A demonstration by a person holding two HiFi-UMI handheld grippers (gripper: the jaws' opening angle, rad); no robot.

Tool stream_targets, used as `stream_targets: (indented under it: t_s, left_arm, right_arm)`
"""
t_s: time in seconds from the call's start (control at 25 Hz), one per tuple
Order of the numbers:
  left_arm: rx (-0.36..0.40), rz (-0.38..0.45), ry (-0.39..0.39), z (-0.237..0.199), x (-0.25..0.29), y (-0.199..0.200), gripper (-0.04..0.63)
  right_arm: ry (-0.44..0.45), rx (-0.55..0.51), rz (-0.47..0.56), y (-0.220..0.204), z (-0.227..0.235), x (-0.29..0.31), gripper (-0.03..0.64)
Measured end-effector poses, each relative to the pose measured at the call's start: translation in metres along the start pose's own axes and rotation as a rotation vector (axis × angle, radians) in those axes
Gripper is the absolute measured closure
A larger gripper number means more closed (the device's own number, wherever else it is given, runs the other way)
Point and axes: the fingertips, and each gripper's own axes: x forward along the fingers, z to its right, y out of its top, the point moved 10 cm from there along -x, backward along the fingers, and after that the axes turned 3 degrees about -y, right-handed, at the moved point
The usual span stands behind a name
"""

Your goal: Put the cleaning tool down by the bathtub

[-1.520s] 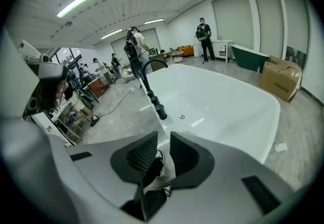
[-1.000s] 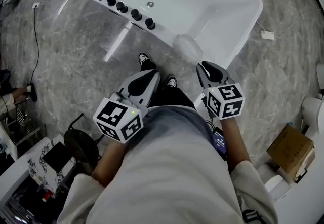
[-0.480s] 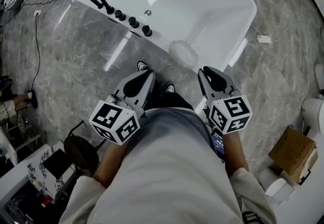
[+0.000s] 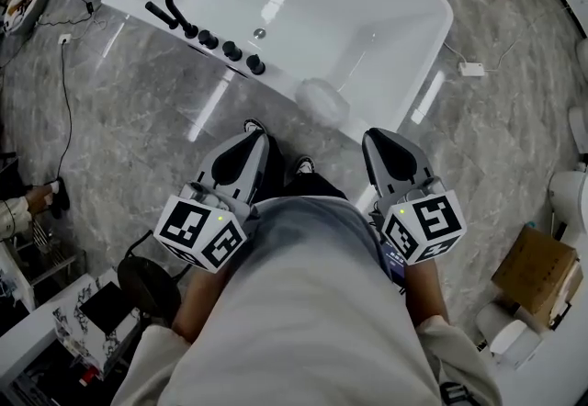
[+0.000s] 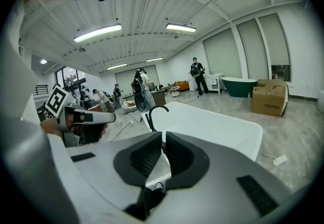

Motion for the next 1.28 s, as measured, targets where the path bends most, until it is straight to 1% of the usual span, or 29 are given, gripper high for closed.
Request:
stream_targets:
  t_s: [0.08,0.12,0.28,0.44,0.6,0.8,0.96,1.04,1.16,1.28]
  left_arm:
    - [0.038,0.003,-0.001,0.005,-0.001,0.000,0.588]
    - [0.044,0.005,-0.003,0.006,-0.002,0.000,0.588]
    - [0.029,0.030,0.003,0.002,-0.004,-0.001,0.588]
    - [0.036,0.039,0.006,0.001,-0.004,0.000,0.589]
    - [0.059,0.023,-0.014,0.008,-0.001,0.001,0.588]
    - [0.075,-0.001,-0.039,0.012,0.006,0.001,0.588]
    - [0.076,-0.027,-0.035,0.015,0.009,-0.002,0.588]
    - [0.063,-0.051,-0.042,0.016,0.013,-0.006,0.588]
    - [0.041,-0.066,-0.047,0.016,0.018,-0.009,0.589]
    - [0.042,-0.062,-0.040,0.015,0.020,-0.009,0.588]
  right_arm:
    - [-0.002,0.012,0.018,0.001,0.000,-0.008,0.596]
    - [-0.004,0.016,0.032,0.001,-0.001,-0.011,0.599]
    - [-0.012,-0.004,0.092,0.006,-0.005,-0.018,0.606]
    - [-0.022,-0.025,0.110,0.010,-0.011,-0.021,0.606]
    - [-0.053,-0.024,0.114,0.013,-0.010,-0.026,0.606]
    - [-0.104,-0.012,0.119,0.013,0.002,-0.033,0.606]
    - [-0.176,0.024,0.086,0.009,0.008,-0.035,0.606]
    - [-0.201,0.045,0.070,0.005,0.010,-0.034,0.606]
    - [-0.209,0.061,0.064,0.002,0.014,-0.032,0.606]
    - [-0.206,0.063,0.070,0.001,0.015,-0.030,0.606]
